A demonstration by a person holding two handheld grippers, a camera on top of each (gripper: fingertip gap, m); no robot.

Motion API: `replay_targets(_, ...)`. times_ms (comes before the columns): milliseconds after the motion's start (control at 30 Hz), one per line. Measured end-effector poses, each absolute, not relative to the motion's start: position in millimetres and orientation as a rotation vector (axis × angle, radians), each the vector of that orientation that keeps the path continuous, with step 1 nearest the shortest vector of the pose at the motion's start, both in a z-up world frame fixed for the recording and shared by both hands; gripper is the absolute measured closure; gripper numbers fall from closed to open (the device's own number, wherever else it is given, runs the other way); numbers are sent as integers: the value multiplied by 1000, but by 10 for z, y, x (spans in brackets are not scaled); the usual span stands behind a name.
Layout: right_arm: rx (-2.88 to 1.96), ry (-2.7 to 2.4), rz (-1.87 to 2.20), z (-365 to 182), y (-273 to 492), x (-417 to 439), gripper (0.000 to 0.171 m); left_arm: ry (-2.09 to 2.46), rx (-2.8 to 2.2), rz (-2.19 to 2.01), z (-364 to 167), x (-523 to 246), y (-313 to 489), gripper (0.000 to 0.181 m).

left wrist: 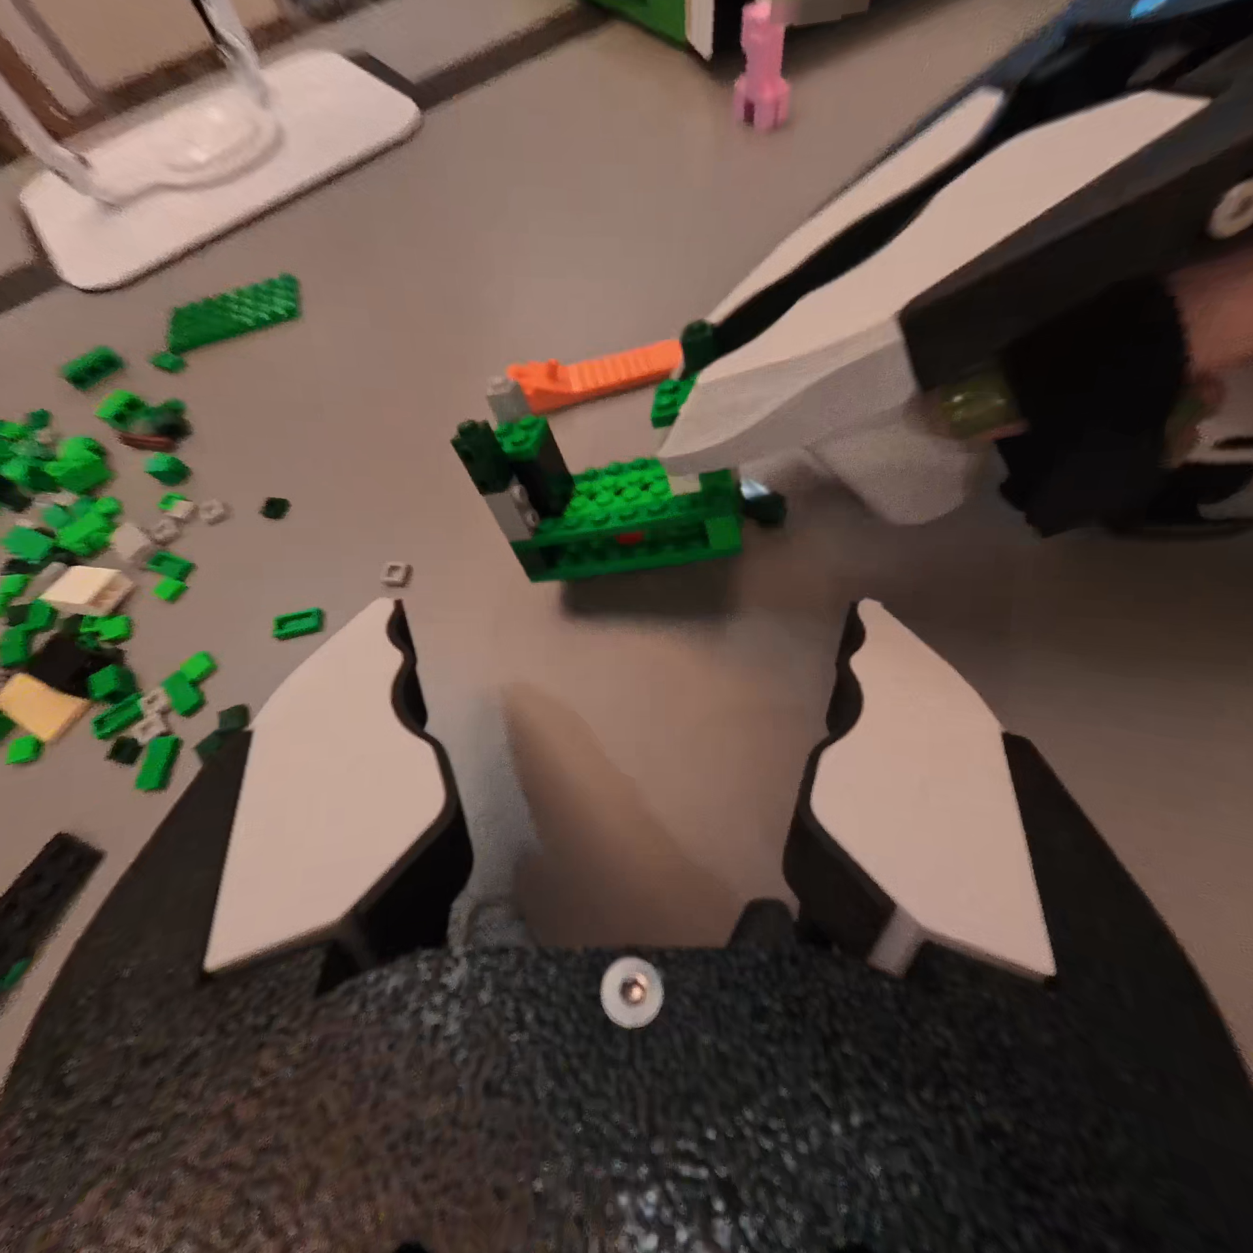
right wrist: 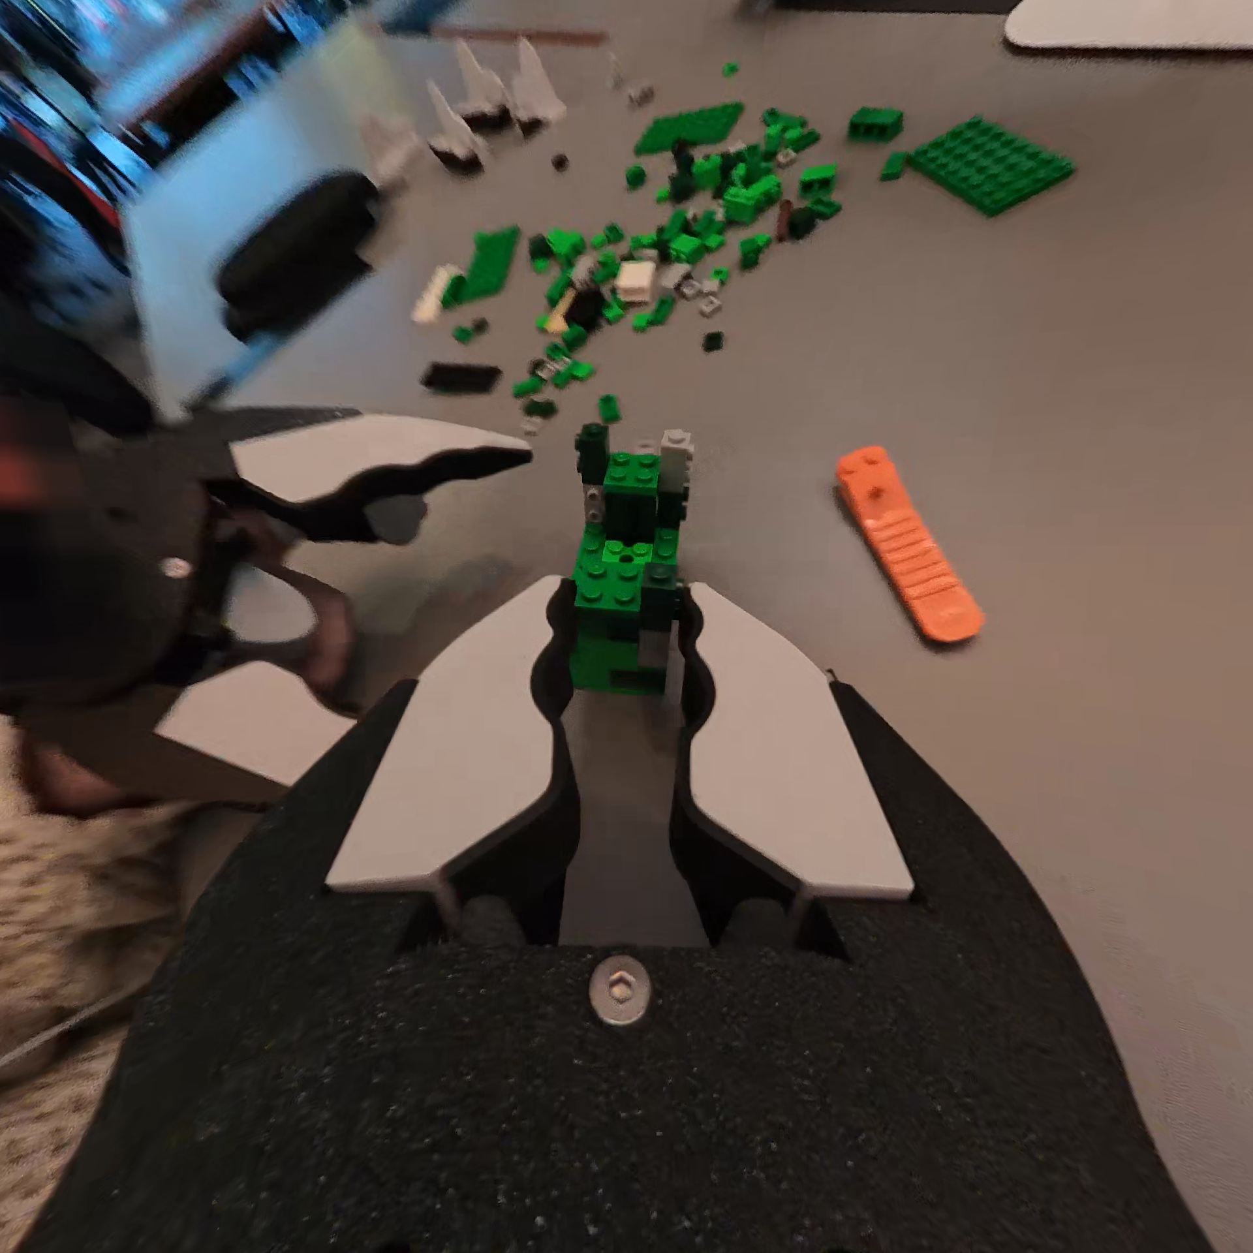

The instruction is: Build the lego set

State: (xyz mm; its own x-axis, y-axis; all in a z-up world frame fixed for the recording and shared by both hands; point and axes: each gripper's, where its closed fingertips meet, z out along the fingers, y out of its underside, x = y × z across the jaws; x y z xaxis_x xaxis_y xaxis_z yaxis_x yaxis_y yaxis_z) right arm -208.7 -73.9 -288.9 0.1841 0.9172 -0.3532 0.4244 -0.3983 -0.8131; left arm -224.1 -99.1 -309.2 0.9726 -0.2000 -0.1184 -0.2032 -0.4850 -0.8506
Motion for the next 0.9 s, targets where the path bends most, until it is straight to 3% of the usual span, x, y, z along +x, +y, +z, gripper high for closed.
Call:
replay_targets(167,-1931,-1041,1584,-2629,-937,-2084,143,150,-1973,55,-2905,-2298,-1047,57)
replay_targets(300,-1923,-948,1860,-2480,-1145,-2083,143,111,-1838,59,-2699,-2265,-1069,62)
replay_targets(500,-1874,-913,2022,-2372,-1276,-2072,143,181,-1739,108,-2524,-2209,-1156,99)
replay_targets(667,-1656,-1065,1816,-2254,-1110,-1905,132,350,-1875,-1,-2633,-2182,-1206,101)
replay_targets(900,-1407,-1681,1194,-2668,-774,-1592,140,729,-2245,-205,-3195,-2271,-1356,101)
